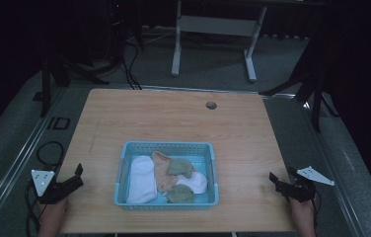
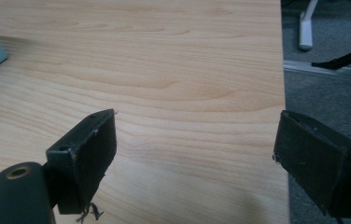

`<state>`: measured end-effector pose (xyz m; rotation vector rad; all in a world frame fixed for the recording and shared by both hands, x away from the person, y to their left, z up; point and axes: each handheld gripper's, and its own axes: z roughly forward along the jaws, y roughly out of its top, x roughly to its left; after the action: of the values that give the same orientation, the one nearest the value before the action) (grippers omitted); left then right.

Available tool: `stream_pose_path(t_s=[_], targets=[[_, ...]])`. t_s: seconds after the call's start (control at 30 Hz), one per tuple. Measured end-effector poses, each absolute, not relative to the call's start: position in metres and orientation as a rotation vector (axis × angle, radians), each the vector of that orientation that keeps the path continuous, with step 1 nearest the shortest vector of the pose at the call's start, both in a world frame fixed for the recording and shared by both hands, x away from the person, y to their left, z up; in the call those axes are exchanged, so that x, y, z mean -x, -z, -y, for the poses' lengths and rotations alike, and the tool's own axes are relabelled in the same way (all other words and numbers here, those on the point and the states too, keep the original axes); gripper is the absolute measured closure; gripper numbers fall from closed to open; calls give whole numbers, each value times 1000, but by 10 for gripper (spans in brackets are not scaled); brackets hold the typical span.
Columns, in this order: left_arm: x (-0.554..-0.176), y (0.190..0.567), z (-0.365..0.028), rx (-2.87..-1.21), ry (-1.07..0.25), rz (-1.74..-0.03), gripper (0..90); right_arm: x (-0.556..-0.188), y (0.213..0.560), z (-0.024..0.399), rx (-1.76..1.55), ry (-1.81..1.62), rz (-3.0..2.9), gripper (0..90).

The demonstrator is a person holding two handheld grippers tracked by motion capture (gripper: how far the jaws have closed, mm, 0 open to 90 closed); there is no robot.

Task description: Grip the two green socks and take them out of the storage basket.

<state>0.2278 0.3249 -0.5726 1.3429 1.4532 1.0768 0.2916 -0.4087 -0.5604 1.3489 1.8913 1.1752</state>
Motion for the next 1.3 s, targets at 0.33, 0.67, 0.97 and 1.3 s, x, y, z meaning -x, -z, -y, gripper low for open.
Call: stream_pose_path(t_s=[0.33, 0.67, 0.97, 1.3], targets=[[-228, 572, -325, -1354, -1068, -1455, 7, -294, 562, 408, -1291, -1171, -2099, 136], [-229, 572, -324, -1365, -1063, -1453, 7, -293, 554, 407, -1117, -1216, -2324, 135], [-229, 572, -324, -1371, -1060, -1452, 7, -293, 543, 389, -1040, -1121, -2572, 128], [-229, 572, -323, -1375, -1061, -1448, 7, -297, 534, 357, -911, -1008, -2776, 129]])
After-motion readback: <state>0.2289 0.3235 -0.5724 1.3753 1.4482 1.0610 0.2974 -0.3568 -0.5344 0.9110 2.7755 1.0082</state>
